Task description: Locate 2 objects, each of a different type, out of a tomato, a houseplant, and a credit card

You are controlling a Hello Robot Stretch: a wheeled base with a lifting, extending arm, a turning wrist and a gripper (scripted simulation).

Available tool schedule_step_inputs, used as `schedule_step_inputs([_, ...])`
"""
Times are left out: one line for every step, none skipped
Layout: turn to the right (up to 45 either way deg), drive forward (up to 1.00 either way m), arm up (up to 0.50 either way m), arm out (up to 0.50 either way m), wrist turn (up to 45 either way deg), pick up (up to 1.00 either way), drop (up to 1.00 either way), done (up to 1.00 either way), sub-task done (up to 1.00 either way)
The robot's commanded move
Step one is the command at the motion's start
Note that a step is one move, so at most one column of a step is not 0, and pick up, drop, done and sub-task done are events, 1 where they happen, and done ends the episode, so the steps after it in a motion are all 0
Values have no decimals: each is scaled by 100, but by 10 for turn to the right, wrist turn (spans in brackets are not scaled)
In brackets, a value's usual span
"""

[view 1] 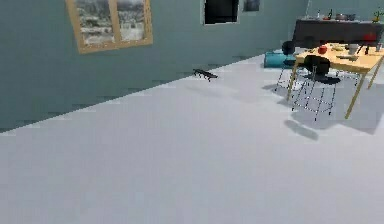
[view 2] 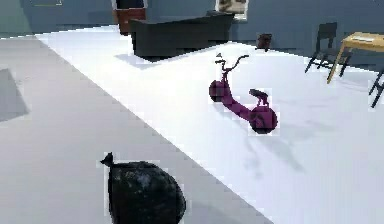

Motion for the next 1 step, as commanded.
schedule_step_inputs([0, 45, 0, 0, 0, 0, 0, 0, 0])
